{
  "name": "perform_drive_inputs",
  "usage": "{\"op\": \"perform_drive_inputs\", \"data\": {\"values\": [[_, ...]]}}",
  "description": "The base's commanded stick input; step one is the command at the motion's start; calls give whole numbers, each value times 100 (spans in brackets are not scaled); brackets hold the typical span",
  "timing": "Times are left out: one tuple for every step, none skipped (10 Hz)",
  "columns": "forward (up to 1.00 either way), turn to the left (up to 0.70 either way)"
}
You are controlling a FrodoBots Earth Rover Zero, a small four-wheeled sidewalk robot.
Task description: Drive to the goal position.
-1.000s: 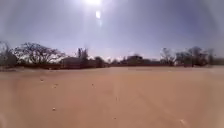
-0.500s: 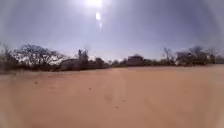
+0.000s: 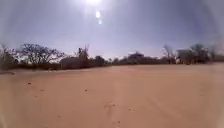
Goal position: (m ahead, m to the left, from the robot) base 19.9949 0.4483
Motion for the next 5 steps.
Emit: {"op": "perform_drive_inputs", "data": {"values": [[85,0],[85,0],[85,0],[85,0],[85,0]]}}
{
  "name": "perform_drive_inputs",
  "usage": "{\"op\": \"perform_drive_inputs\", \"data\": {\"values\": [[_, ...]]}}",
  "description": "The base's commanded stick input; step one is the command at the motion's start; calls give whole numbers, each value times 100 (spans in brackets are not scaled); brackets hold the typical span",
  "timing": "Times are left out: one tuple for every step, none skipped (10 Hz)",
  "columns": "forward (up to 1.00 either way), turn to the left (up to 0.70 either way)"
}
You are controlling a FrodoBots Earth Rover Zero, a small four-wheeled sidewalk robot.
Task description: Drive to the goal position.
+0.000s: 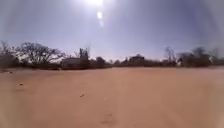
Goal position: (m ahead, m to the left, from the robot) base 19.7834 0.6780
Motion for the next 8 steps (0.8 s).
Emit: {"op": "perform_drive_inputs", "data": {"values": [[85,0],[85,0],[85,0],[85,0],[85,0],[85,0],[85,0],[85,0]]}}
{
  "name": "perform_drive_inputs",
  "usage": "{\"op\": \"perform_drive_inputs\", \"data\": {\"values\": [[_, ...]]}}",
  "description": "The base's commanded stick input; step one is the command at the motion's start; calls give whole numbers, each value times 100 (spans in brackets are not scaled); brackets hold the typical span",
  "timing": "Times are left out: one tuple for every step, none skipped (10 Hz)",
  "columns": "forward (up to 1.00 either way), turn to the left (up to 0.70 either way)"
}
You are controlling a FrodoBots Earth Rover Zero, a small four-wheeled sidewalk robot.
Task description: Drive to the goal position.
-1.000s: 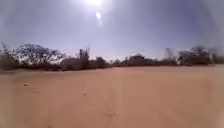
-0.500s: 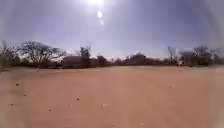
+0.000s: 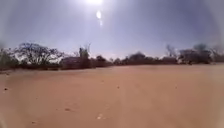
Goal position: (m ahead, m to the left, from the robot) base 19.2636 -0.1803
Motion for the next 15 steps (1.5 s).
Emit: {"op": "perform_drive_inputs", "data": {"values": [[85,0],[85,0],[85,0],[85,0],[85,0],[85,0],[85,0],[85,0],[85,0],[85,0],[85,0],[85,0],[85,0],[85,0],[85,0]]}}
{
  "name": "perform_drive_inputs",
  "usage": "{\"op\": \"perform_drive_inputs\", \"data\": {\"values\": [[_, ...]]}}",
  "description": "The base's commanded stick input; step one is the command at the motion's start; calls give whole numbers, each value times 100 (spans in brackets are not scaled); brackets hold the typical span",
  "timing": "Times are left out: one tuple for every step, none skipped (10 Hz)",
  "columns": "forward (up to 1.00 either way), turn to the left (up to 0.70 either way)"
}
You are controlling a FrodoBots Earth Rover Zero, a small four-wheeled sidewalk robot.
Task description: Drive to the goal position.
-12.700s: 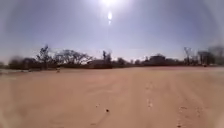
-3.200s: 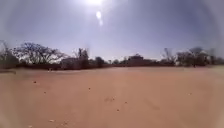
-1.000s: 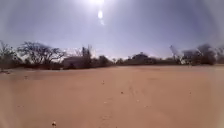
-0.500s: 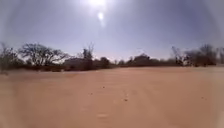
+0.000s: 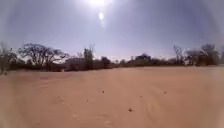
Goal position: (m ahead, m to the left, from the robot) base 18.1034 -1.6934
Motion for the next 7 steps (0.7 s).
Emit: {"op": "perform_drive_inputs", "data": {"values": [[85,0],[85,0],[85,0],[85,0],[85,0],[85,0],[85,0]]}}
